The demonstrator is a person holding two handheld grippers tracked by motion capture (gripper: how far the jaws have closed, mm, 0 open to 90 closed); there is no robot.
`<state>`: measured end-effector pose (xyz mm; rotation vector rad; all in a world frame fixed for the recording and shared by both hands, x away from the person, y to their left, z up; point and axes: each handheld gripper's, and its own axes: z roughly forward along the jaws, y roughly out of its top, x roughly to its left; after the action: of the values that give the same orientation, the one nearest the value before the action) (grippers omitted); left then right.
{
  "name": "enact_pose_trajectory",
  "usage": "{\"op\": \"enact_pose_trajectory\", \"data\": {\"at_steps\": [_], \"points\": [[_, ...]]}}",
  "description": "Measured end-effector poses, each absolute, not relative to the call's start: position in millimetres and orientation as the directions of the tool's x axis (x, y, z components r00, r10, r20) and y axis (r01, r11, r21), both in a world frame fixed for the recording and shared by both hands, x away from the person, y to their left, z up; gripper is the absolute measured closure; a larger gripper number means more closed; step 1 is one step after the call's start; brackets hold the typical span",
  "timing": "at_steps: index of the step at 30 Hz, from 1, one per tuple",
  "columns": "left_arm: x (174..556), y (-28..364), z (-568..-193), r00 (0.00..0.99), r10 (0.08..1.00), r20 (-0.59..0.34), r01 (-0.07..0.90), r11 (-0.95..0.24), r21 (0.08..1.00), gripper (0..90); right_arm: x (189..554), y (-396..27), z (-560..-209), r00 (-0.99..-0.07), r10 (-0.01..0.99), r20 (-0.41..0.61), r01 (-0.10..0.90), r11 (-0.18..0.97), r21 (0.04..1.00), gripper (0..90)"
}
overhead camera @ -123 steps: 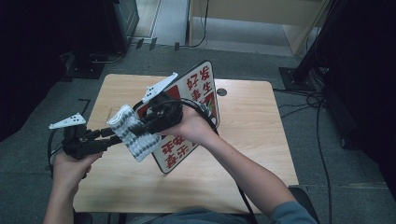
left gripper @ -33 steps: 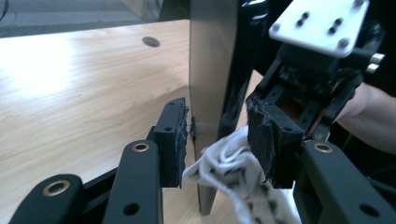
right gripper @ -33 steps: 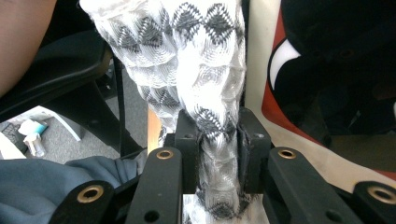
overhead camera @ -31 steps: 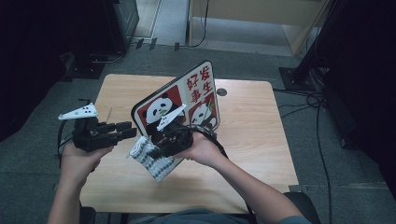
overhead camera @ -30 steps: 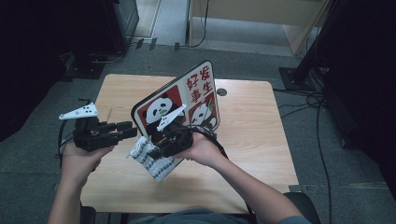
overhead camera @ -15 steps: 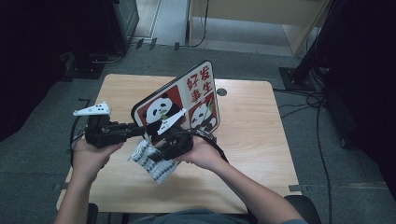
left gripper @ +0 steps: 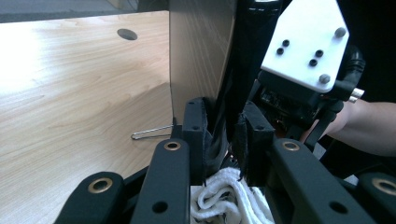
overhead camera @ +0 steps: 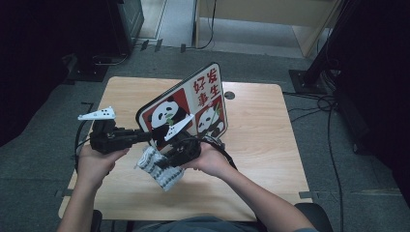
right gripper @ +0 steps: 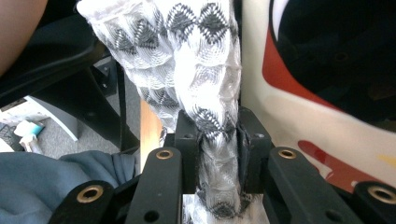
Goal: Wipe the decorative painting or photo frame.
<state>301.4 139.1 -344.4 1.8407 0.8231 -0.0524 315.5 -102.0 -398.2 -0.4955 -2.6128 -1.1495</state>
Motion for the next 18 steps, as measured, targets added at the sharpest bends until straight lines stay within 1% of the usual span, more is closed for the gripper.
{"op": "enact_pose_trajectory", "data": {"at_steps": [18], "points": [[301.0, 138.4, -346.3, 0.758, 0.513, -0.403, 0.559, -0.193, 0.807, 75.8, 313.7, -106.9, -415.1, -0.908, 0.217, 0.358, 0.409, 0.646, 0.645, 74.7]]}}
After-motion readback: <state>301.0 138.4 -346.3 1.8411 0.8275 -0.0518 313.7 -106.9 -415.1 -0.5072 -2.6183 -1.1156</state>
